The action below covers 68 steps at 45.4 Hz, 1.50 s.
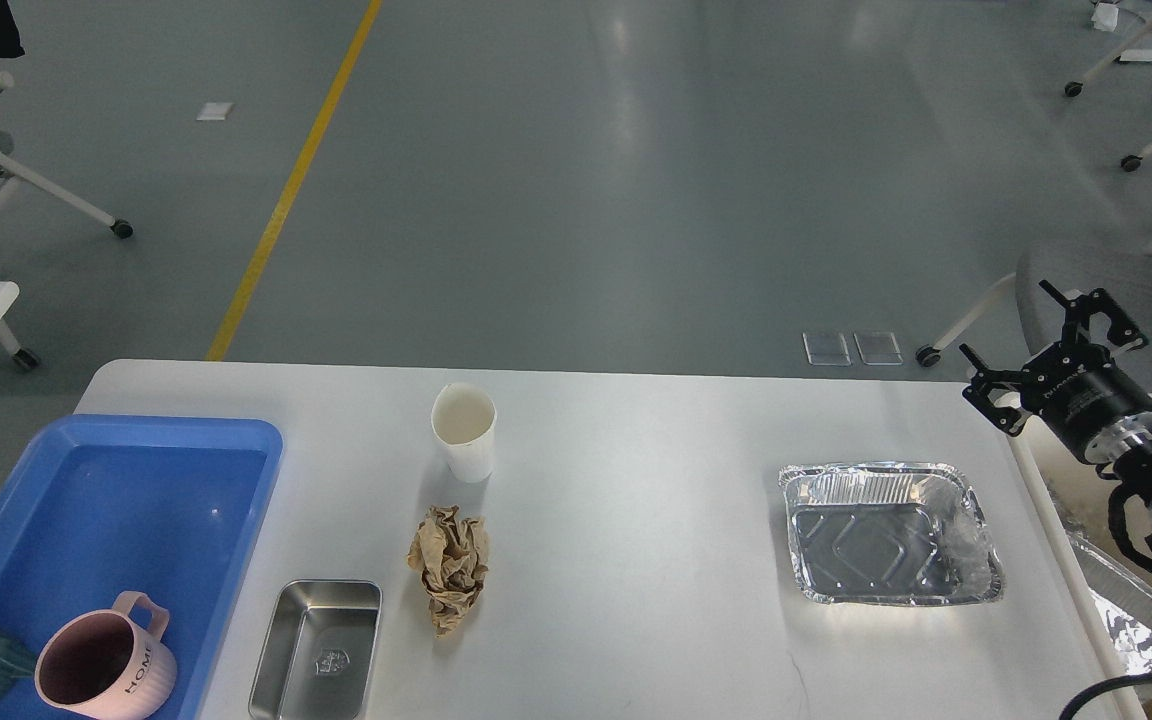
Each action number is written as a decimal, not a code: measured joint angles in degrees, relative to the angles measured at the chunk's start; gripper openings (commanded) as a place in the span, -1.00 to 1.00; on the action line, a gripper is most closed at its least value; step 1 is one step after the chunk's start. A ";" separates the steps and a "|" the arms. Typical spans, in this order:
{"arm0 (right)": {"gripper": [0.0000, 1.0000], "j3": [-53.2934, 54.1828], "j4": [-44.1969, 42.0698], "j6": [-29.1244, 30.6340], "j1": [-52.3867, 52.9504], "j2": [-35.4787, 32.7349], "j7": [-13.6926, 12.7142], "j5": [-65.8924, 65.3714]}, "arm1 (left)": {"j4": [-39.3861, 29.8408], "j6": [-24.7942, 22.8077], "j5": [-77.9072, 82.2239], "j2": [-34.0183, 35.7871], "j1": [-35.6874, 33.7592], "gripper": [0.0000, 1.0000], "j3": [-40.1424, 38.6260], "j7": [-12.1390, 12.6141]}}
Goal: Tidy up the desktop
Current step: 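Swing the left arm out and back toward the steel tray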
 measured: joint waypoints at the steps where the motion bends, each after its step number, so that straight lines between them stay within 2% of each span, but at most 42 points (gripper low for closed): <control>1: 1.00 0.00 0.01 0.00 0.00 0.00 0.00 -0.03 | -0.03 -0.01 0.59 -0.58 0.05 0.23 1.53 0.90; 5: 1.00 -0.03 0.01 0.00 -0.04 -0.04 0.00 -0.08 | -1.27 -1.07 2.59 -1.30 0.06 0.25 8.26 2.42; 13: 1.00 -0.09 0.12 0.07 -0.27 -0.07 0.00 -0.14 | -8.74 -4.36 7.70 2.11 0.05 0.30 19.12 2.66; 16: 1.00 -0.09 0.46 0.09 -0.37 -0.06 0.00 -0.45 | -11.31 -5.60 9.89 3.74 0.05 0.32 21.54 2.02; 19: 1.00 -0.09 0.66 0.10 -0.41 -0.02 0.00 -0.76 | -13.16 -7.96 11.06 5.69 0.03 0.32 23.13 0.11; 22: 1.00 -0.09 0.71 0.10 -0.44 0.01 0.00 -0.90 | -14.03 -11.39 11.54 8.21 -0.06 0.32 23.71 -3.06; 25: 1.00 -0.09 0.72 0.10 -0.46 0.06 0.00 -0.95 | -14.31 -14.71 12.08 10.55 -0.19 0.32 23.80 -7.38; 27: 1.00 -0.09 0.73 0.10 -0.46 0.08 0.00 -0.96 | -14.39 -16.39 12.70 12.08 -0.25 0.32 23.80 -11.00; 28: 1.00 -0.09 0.73 0.10 -0.46 0.11 0.00 -0.97 | -14.41 -17.28 13.16 13.23 -0.27 0.32 23.80 -13.96; 35: 1.00 -0.09 0.74 0.10 -0.46 0.33 0.00 -0.97 | -14.51 -18.74 14.06 16.13 -0.17 0.32 24.53 -24.36; 47: 1.00 -0.09 0.73 0.10 -0.36 0.61 0.01 -0.97 | -14.55 -19.13 14.10 19.26 -0.05 0.32 26.94 -35.40; 48: 1.00 -0.09 0.74 0.10 -0.37 0.61 0.01 -0.97 | -14.55 -19.14 14.10 19.82 -0.05 0.32 27.61 -37.77; 51: 1.00 -0.09 0.74 0.10 -0.42 0.61 0.01 -0.96 | -14.50 -19.14 14.10 20.39 -0.06 0.32 28.00 -40.42; 55: 1.00 -0.09 0.73 0.09 -0.54 0.60 0.01 -0.97 | -14.49 -19.14 14.07 20.96 -0.17 0.32 28.03 -46.78; 58: 1.00 -0.09 0.73 0.10 -0.59 0.55 0.01 -0.97 | -14.46 -19.09 13.90 21.08 -0.21 0.32 28.03 -50.64; 62: 1.00 -0.05 0.73 0.22 -0.68 0.46 0.01 -0.97 | -14.45 -18.77 13.32 21.07 -0.27 0.34 27.90 -53.04; 68: 1.00 -0.02 0.73 0.33 -0.78 0.54 0.01 -0.96 | -14.49 -18.71 11.92 21.41 -0.29 0.42 28.09 -54.08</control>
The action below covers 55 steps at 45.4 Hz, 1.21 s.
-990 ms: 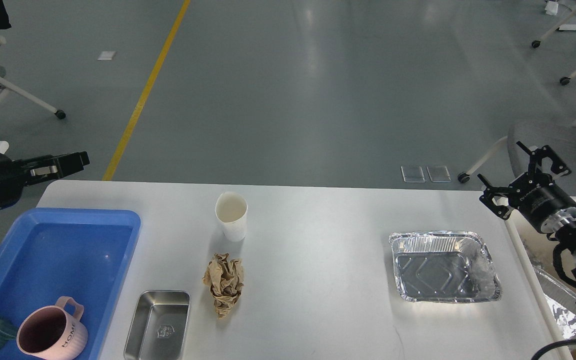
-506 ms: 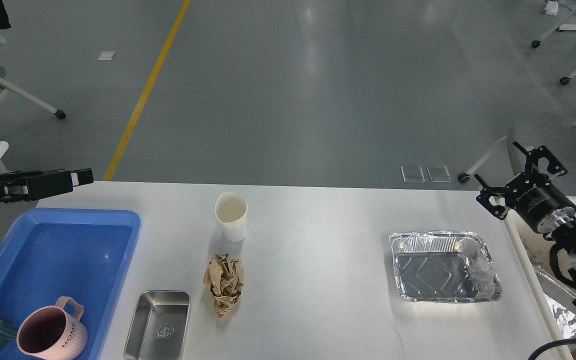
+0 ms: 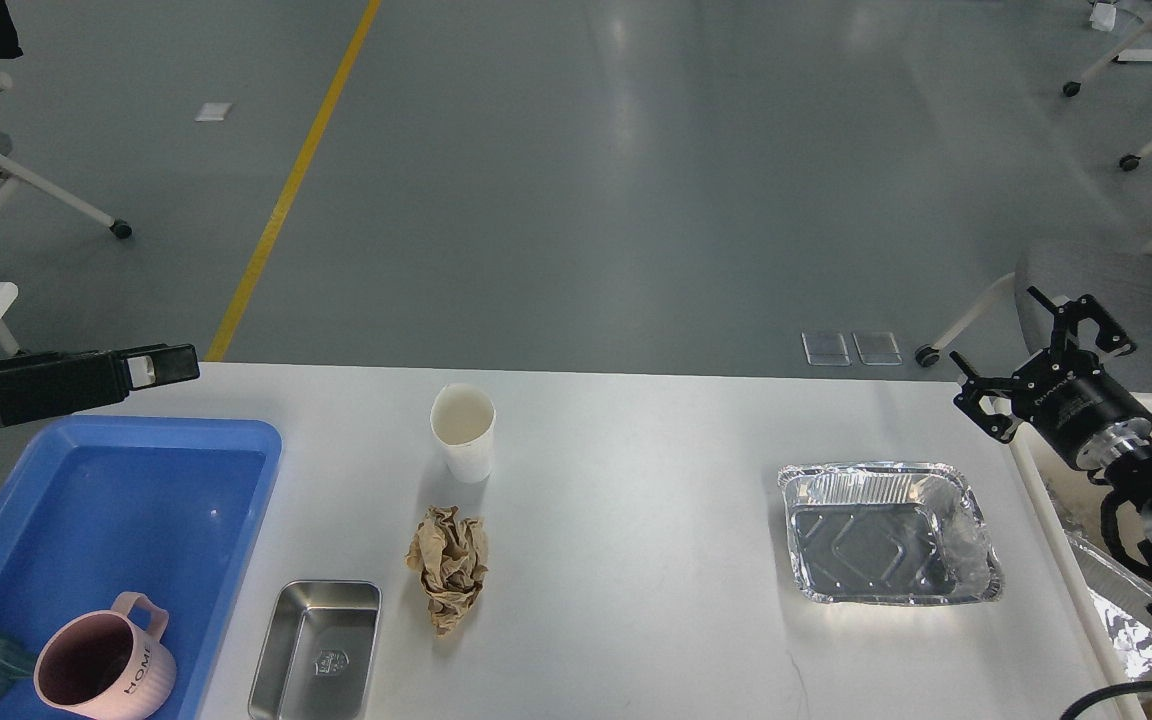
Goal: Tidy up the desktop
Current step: 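Swing the left arm out and back toward the steel tray, then lower the left gripper to the small steel tray and grasp it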
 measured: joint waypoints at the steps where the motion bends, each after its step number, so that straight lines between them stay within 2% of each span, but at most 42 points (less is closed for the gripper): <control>1: 1.00 0.00 0.00 0.01 -0.01 0.03 0.00 0.00 | -0.01 0.00 -0.08 0.26 0.00 0.46 0.12 -0.15; 9: 1.00 0.02 0.00 0.00 -0.01 0.09 0.00 0.00 | -0.01 -0.83 -0.33 2.25 0.07 0.63 1.88 -0.70; 19: 1.00 0.02 0.00 0.00 -0.01 0.15 0.05 0.00 | -0.02 -7.40 -0.20 3.91 0.09 0.65 4.48 -0.08; 36: 1.00 0.02 0.00 0.00 -0.11 0.19 0.09 -0.01 | 0.00 -7.78 0.43 5.99 0.14 0.66 7.09 0.82; 43: 1.00 -0.02 -0.01 0.00 -0.11 1.20 0.09 -0.23 | 0.08 -7.77 2.72 2.52 0.31 0.70 7.37 4.20; 50: 1.00 -0.06 -0.01 -0.06 -0.11 2.16 0.09 -0.92 | 0.44 -7.94 7.12 -3.25 2.77 0.80 8.23 10.55; 55: 1.00 -0.01 -0.04 -0.07 -0.11 1.96 0.09 -0.96 | 0.67 -7.94 9.37 -6.96 5.02 0.84 8.39 13.97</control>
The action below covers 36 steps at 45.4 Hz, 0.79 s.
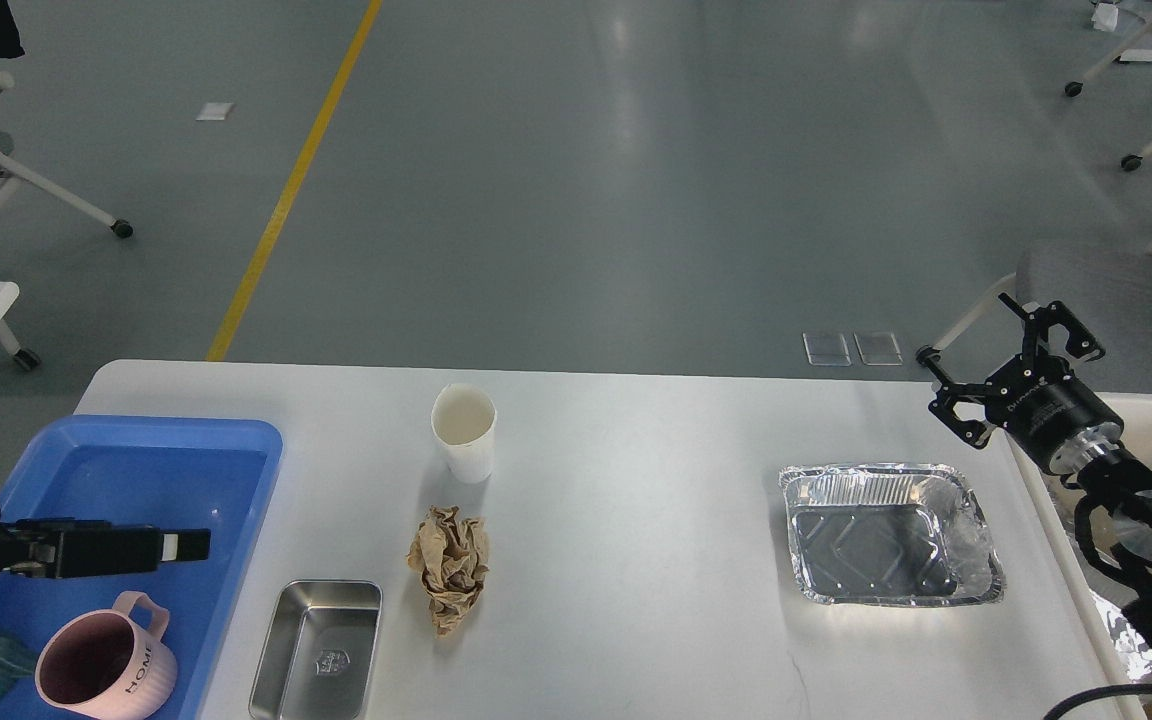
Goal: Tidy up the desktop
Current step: 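Lower the left gripper to the small steel tray and grasp it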
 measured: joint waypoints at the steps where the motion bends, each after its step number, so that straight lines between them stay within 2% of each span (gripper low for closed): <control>1: 1.00 0.02 -0.01 0.00 0.00 -0.07 0.00 0.00 | 0.03 0.00 0.30 -0.77 0.67 0.85 0.03 0.75; 19: 1.00 0.04 -0.14 0.00 -0.42 -0.21 0.00 0.00 | 2.72 0.80 1.54 -6.80 6.55 0.87 -0.05 15.13; 30: 1.00 0.04 -0.31 0.00 -0.44 -0.28 0.00 -0.09 | 5.81 9.82 1.62 -13.14 12.71 0.87 0.02 23.44; 36: 1.00 0.04 -0.31 0.00 -0.44 -0.49 -0.01 -0.10 | 7.17 12.57 1.63 -16.09 14.37 0.87 0.02 24.94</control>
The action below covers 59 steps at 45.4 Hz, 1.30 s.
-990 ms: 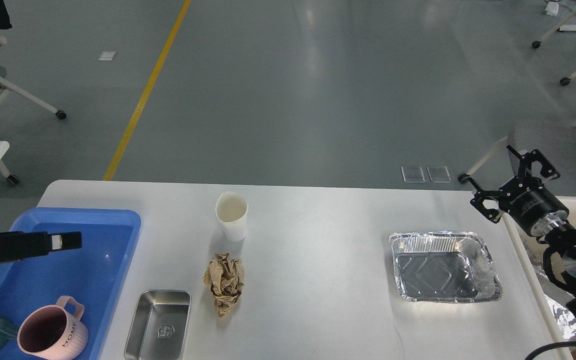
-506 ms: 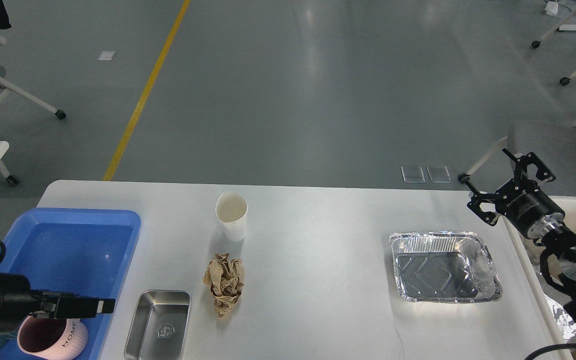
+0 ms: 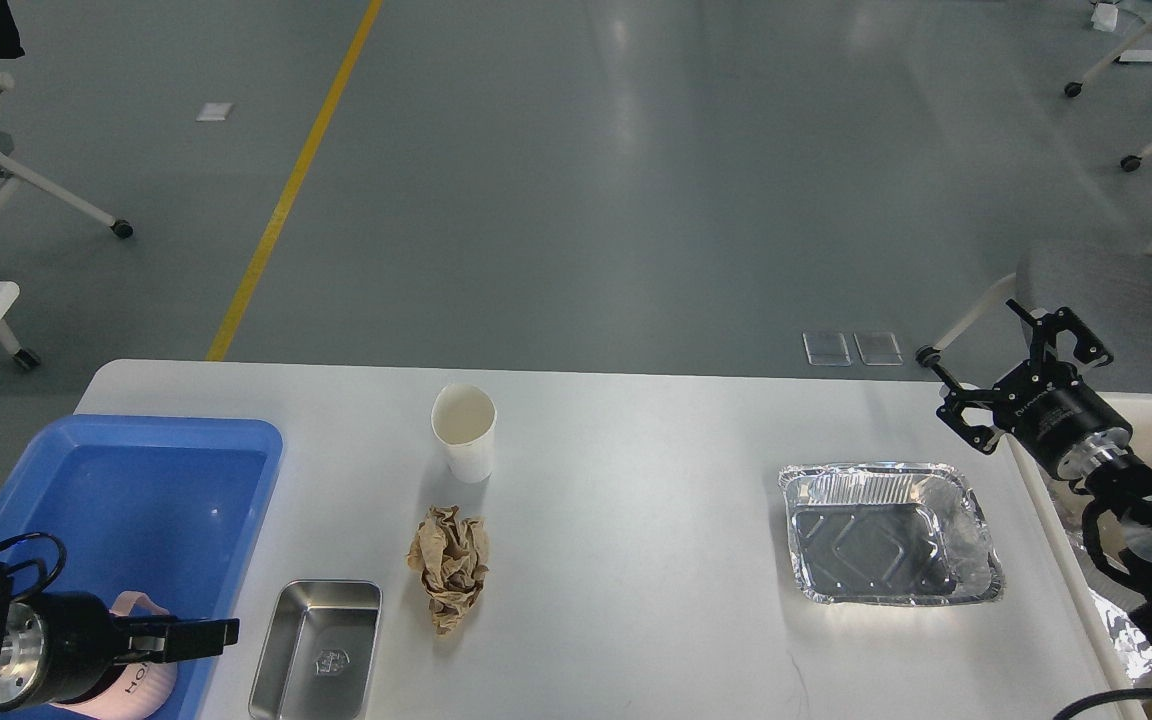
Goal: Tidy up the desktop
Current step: 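Lower the left gripper to the small steel tray and grasp it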
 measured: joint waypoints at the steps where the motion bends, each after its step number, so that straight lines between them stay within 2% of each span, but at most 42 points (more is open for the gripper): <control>1: 1.00 0.00 0.00 0.00 0.00 -0.02 0.00 0.00 | 0.07 0.23 0.00 -0.42 0.15 0.86 0.00 0.04; 12: 1.00 -0.09 0.00 0.08 -0.27 -0.07 0.00 0.00 | 1.04 2.17 0.20 -4.01 1.10 0.84 -0.06 0.32; 20: 1.00 -0.09 0.07 0.09 -0.43 -0.07 -0.01 0.00 | 2.63 2.30 0.57 -5.91 2.41 0.67 -0.05 0.64; 30: 1.00 -0.09 0.09 0.09 -0.52 -0.14 0.00 0.00 | 4.18 3.42 1.89 -8.71 2.83 0.59 0.01 0.76; 40: 1.00 -0.09 0.09 0.09 -0.62 -0.70 0.00 0.00 | 5.29 3.89 1.98 -10.62 3.68 0.27 0.02 0.86; 48: 1.00 -0.09 0.09 0.09 -0.64 -0.90 0.00 0.00 | 5.41 3.89 2.05 -10.79 4.93 0.15 0.02 2.02; 52: 1.00 -0.09 0.09 0.09 -0.68 -0.93 0.00 0.00 | 5.48 3.89 2.03 -10.85 5.42 -0.05 -0.01 3.09; 57: 1.00 -0.09 0.09 0.09 -0.70 -0.95 -0.01 0.00 | 5.50 3.84 2.04 -11.86 5.83 -0.45 -0.06 3.93; 59: 1.00 -0.09 0.09 0.09 -0.70 -0.95 0.00 0.00 | 5.50 3.70 2.04 -12.16 5.93 -0.52 -0.06 4.25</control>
